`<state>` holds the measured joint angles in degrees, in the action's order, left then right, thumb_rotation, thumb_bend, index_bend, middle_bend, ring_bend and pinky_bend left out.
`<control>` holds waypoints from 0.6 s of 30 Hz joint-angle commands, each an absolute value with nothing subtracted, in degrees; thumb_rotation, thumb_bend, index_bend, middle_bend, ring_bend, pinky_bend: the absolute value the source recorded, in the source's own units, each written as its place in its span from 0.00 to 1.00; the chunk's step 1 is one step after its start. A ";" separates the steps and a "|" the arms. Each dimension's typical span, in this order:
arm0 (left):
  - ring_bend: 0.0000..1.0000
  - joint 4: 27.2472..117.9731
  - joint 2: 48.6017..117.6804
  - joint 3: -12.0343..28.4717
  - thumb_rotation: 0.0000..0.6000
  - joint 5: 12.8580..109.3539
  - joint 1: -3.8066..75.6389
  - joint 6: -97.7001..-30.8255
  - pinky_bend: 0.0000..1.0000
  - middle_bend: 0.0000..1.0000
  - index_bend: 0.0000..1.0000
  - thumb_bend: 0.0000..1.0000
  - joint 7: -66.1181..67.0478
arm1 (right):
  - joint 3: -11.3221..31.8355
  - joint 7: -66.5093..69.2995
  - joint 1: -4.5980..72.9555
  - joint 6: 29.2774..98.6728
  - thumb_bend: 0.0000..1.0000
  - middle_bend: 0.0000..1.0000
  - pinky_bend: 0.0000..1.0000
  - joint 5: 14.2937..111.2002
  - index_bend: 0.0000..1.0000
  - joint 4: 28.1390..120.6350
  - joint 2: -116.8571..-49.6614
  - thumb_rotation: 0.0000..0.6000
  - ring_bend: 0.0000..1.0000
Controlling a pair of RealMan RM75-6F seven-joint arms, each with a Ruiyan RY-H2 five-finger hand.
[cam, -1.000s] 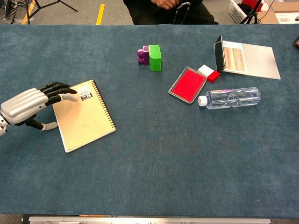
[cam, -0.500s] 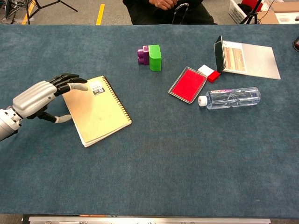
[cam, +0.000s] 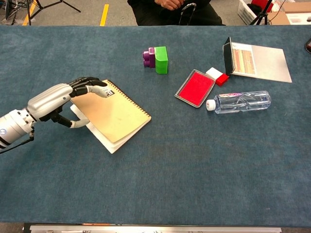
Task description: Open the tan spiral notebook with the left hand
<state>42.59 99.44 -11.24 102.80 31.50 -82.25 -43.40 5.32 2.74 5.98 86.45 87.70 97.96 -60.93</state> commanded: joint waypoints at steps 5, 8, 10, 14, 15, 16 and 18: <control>0.03 52.04 95.61 -9.84 1.00 103.05 35.55 -77.89 0.00 0.11 0.24 0.27 -37.55 | 5.37 3.57 5.80 86.61 0.47 0.35 0.37 87.43 0.35 97.22 -61.02 1.00 0.25; 0.03 53.73 95.42 -9.20 1.00 102.24 35.93 -76.46 0.00 0.11 0.27 0.27 -35.87 | 5.36 4.04 5.69 86.69 0.47 0.35 0.37 87.33 0.35 96.82 -61.05 1.00 0.25; 0.03 54.61 95.39 -8.87 1.00 101.68 36.04 -75.59 0.00 0.11 0.31 0.27 -35.10 | 5.40 4.37 5.63 86.78 0.47 0.35 0.37 87.28 0.35 96.58 -61.07 1.00 0.25; 0.03 55.31 95.51 -8.20 1.00 101.21 36.21 -74.97 0.00 0.11 0.35 0.36 -32.92 | 5.44 4.91 5.58 86.83 0.47 0.35 0.37 87.23 0.35 96.18 -61.12 1.00 0.25; 0.03 55.44 95.53 -8.04 1.00 101.12 36.22 -74.93 0.00 0.11 0.35 0.37 -32.41 | 5.43 5.02 5.57 86.83 0.47 0.35 0.37 87.25 0.35 96.08 -61.14 1.00 0.25; 0.03 55.63 95.49 -7.92 1.00 101.01 36.26 -74.78 0.00 0.11 0.36 0.38 -31.98 | 5.43 5.08 5.57 86.83 0.47 0.35 0.37 87.26 0.35 95.99 -61.16 1.00 0.25; 0.03 56.39 95.27 -7.63 1.00 100.74 36.38 -74.44 0.00 0.11 0.36 0.40 -31.40 | 5.48 5.25 5.61 86.77 0.47 0.35 0.37 87.17 0.35 95.83 -61.24 1.00 0.25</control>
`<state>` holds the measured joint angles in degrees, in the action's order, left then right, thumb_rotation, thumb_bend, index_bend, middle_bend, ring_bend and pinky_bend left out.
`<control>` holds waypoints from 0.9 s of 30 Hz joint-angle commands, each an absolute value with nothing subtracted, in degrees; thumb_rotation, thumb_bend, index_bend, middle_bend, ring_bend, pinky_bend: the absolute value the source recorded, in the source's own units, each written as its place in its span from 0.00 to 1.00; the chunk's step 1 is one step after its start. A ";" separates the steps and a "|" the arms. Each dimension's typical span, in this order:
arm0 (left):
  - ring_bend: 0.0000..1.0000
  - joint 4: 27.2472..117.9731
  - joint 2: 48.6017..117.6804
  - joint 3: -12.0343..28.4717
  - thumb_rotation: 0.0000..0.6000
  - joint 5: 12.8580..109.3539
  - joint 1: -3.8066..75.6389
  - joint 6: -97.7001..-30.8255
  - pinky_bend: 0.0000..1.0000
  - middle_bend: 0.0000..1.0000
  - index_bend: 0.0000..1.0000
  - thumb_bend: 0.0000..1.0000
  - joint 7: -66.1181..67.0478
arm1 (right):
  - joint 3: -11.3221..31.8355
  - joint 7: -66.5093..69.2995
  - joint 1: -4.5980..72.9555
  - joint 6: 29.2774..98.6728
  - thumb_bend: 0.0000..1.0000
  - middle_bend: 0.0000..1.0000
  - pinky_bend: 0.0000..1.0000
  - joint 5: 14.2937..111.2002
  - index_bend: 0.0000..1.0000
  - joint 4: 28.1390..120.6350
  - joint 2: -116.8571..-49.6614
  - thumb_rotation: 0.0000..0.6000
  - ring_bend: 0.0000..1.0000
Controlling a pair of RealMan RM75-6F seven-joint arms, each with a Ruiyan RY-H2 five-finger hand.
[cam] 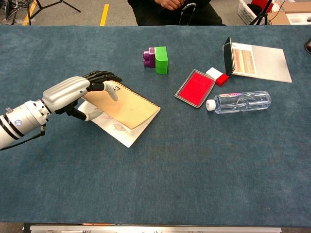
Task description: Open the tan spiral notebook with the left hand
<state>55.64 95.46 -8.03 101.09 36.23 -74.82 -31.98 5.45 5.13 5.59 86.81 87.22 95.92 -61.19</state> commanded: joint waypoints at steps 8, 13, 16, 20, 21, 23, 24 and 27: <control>0.02 60.34 94.24 -6.77 1.00 100.08 37.14 -72.95 0.00 0.11 0.36 0.45 -29.66 | 5.60 5.56 5.87 86.55 0.47 0.35 0.37 87.30 0.35 95.55 -61.46 1.00 0.25; 0.02 62.66 94.18 -5.87 1.00 99.72 37.99 -71.86 0.00 0.11 0.35 0.45 -28.10 | 5.66 5.67 5.97 86.51 0.47 0.35 0.37 87.35 0.35 95.37 -61.62 1.00 0.25; 0.02 63.71 94.32 -5.33 1.00 99.29 38.52 -70.83 0.00 0.11 0.35 0.45 -27.05 | 5.69 5.79 5.95 86.55 0.47 0.35 0.37 87.29 0.35 95.22 -61.66 1.00 0.25; 0.02 64.67 94.64 -4.69 1.00 98.57 39.13 -69.28 0.00 0.11 0.37 0.45 -25.51 | 5.71 5.92 5.93 86.61 0.47 0.35 0.37 87.27 0.35 95.14 -61.67 1.00 0.25; 0.02 64.83 94.72 -4.59 1.00 98.40 39.24 -68.92 0.00 0.11 0.37 0.45 -25.22 | 5.72 5.94 5.91 86.66 0.47 0.35 0.37 87.26 0.35 95.11 -61.66 1.00 0.25; 0.02 65.10 94.92 -4.33 1.00 98.03 39.46 -68.27 0.00 0.11 0.38 0.45 -24.64 | 5.75 6.09 5.83 86.78 0.47 0.35 0.37 87.20 0.35 95.02 -61.66 1.00 0.25; 0.02 65.15 95.01 -4.21 1.00 97.91 39.55 -68.07 0.00 0.11 0.38 0.45 -24.42 | 5.75 6.14 5.80 86.79 0.47 0.35 0.37 87.15 0.35 94.96 -61.67 1.00 0.25; 0.02 65.42 95.25 -3.65 1.00 97.47 39.82 -67.67 0.00 0.11 0.38 0.45 -23.89 | 5.71 6.31 5.70 86.80 0.47 0.35 0.37 87.02 0.35 94.80 -61.72 1.00 0.25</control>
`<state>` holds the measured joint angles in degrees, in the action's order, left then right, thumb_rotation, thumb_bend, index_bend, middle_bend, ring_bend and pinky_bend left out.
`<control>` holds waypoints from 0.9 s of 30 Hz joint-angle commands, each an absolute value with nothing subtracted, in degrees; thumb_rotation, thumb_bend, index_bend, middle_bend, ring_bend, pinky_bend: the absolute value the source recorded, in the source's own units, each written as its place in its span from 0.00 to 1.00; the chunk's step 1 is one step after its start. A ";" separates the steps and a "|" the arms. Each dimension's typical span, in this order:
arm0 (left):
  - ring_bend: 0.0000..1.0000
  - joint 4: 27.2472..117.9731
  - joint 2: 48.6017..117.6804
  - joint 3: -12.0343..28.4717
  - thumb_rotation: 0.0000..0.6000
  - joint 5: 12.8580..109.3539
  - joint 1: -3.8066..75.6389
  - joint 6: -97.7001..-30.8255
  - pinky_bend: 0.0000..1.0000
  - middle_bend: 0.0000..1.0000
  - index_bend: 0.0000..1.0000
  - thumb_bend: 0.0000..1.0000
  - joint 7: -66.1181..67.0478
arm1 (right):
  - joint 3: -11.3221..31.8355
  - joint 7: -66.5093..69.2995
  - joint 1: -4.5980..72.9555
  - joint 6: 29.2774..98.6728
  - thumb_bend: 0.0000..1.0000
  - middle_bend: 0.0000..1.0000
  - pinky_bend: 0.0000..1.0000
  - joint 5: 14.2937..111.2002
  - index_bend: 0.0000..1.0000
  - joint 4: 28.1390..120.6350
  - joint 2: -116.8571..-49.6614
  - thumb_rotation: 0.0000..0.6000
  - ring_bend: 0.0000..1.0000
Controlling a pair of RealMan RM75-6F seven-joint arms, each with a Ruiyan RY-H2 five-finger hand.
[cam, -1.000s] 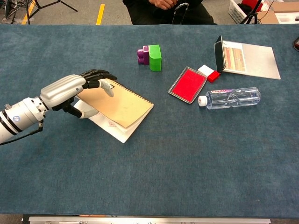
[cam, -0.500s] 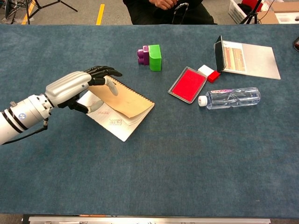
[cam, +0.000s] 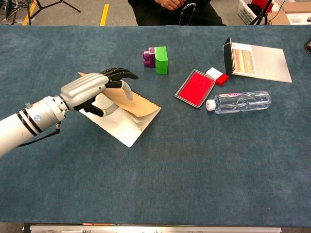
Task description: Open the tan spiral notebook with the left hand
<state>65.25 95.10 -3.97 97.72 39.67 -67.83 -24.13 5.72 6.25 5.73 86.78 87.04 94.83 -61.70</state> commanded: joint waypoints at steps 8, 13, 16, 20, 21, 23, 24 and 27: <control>0.02 66.93 95.53 -2.18 1.00 96.41 40.92 -66.32 0.00 0.11 0.38 0.47 -22.59 | 5.76 6.86 5.54 87.02 0.47 0.35 0.37 86.93 0.35 94.30 -61.82 1.00 0.25; 0.02 67.24 96.55 -1.70 1.00 96.11 40.96 -66.42 0.00 0.11 0.48 0.47 -21.10 | 5.76 7.17 5.40 87.18 0.47 0.35 0.37 86.91 0.35 94.08 -61.83 1.00 0.25; 0.02 67.46 97.01 -1.49 1.00 95.81 40.90 -66.44 0.00 0.12 0.55 0.47 -20.83 | 5.82 7.35 5.34 87.33 0.47 0.35 0.37 86.90 0.35 94.01 -61.76 1.00 0.25; 0.02 67.53 97.63 -1.21 1.00 95.51 41.03 -66.15 0.00 0.12 0.57 0.47 -19.98 | 5.81 7.70 5.31 87.37 0.47 0.35 0.37 87.00 0.35 93.82 -61.84 1.00 0.25; 0.02 67.54 97.74 -1.13 1.00 95.40 41.06 -66.05 0.00 0.12 0.57 0.47 -19.81 | 5.79 7.75 5.33 87.32 0.47 0.35 0.37 87.01 0.35 93.78 -61.84 1.00 0.25; 0.02 67.60 97.94 -0.93 1.00 95.04 41.16 -65.66 0.00 0.12 0.58 0.47 -19.37 | 5.79 7.81 5.35 87.28 0.47 0.35 0.37 87.04 0.35 93.70 -61.80 1.00 0.25; 0.02 67.65 98.02 -0.83 1.00 94.88 41.19 -65.52 0.00 0.12 0.59 0.47 -19.18 | 5.80 7.85 5.35 87.28 0.47 0.35 0.37 87.03 0.35 93.67 -61.79 1.00 0.25; 0.02 67.93 98.26 -0.59 1.00 94.48 41.14 -65.42 0.00 0.14 0.64 0.47 -18.76 | 5.81 8.06 5.34 87.26 0.47 0.35 0.37 87.01 0.35 93.50 -61.78 1.00 0.25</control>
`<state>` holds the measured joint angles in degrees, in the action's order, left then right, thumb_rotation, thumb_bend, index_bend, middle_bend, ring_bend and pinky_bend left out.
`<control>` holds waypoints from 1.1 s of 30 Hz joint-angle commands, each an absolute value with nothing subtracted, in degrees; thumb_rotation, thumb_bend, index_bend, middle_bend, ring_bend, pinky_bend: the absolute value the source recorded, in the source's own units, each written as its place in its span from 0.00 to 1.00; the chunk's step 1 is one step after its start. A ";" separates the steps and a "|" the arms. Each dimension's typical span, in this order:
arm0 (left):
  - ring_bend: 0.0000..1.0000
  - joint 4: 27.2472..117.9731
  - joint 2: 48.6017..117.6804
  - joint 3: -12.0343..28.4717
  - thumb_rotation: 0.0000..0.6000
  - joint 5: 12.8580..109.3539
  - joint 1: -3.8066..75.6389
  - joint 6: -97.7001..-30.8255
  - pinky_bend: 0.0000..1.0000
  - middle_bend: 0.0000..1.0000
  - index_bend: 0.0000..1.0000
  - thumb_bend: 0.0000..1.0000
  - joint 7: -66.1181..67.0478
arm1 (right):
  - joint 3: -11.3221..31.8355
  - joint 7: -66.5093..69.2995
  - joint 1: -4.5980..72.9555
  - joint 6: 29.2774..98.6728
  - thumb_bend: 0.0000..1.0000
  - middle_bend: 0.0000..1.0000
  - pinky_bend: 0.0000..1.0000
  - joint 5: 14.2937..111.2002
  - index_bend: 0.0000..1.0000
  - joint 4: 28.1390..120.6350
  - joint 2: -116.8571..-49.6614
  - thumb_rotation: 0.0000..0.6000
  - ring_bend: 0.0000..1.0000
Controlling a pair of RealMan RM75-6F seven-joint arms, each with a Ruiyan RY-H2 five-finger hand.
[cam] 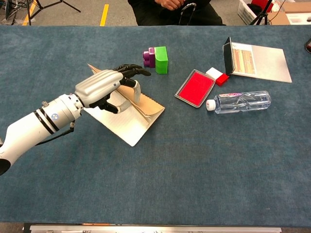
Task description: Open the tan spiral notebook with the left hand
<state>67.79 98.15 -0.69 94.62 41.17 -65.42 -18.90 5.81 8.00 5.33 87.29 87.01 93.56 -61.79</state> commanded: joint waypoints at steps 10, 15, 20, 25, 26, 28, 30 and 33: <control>0.02 69.61 96.87 -1.31 1.00 94.79 39.64 -67.48 0.00 0.19 0.72 0.47 -18.58 | 5.90 8.48 5.59 86.85 0.47 0.35 0.37 86.92 0.35 93.15 -62.00 1.00 0.25; 0.02 70.00 95.10 -2.50 1.00 95.40 37.91 -69.70 0.00 0.20 0.74 0.47 -19.65 | 5.86 8.36 5.85 86.53 0.47 0.35 0.37 87.11 0.35 93.19 -62.18 1.00 0.25; 0.02 69.55 92.80 -3.86 1.00 96.06 35.87 -72.12 0.00 0.23 0.77 0.47 -21.11 | 5.88 8.01 6.24 86.22 0.47 0.35 0.37 87.45 0.35 93.56 -62.35 1.00 0.25; 0.03 68.01 90.80 -5.26 1.00 96.48 33.40 -74.75 0.00 0.23 0.77 0.47 -23.27 | 5.80 7.69 6.37 86.12 0.47 0.35 0.37 87.61 0.35 93.88 -62.42 1.00 0.25; 0.03 67.65 90.41 -5.51 1.00 96.51 32.98 -75.10 0.00 0.23 0.77 0.47 -23.69 | 5.80 7.62 6.41 86.12 0.47 0.35 0.37 87.65 0.35 93.92 -62.44 1.00 0.25; 0.03 66.74 89.36 -6.16 1.00 96.76 32.05 -75.96 0.00 0.23 0.77 0.47 -24.67 | 5.79 7.50 6.51 86.06 0.47 0.35 0.37 87.78 0.35 94.07 -62.47 1.00 0.25; 0.03 65.87 88.29 -6.69 1.00 96.93 31.27 -76.63 0.00 0.23 0.77 0.47 -25.36 | 5.80 7.33 6.62 85.99 0.47 0.35 0.37 87.87 0.35 94.20 -62.48 1.00 0.25; 0.03 64.32 86.34 -7.49 1.00 97.07 30.07 -77.48 0.00 0.23 0.77 0.47 -26.58 | 5.84 7.08 6.83 85.82 0.47 0.35 0.37 87.94 0.35 94.40 -62.55 1.00 0.25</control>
<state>65.05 87.13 -7.02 96.95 30.68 -76.99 -25.95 5.83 7.09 6.82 85.83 87.92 94.39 -62.54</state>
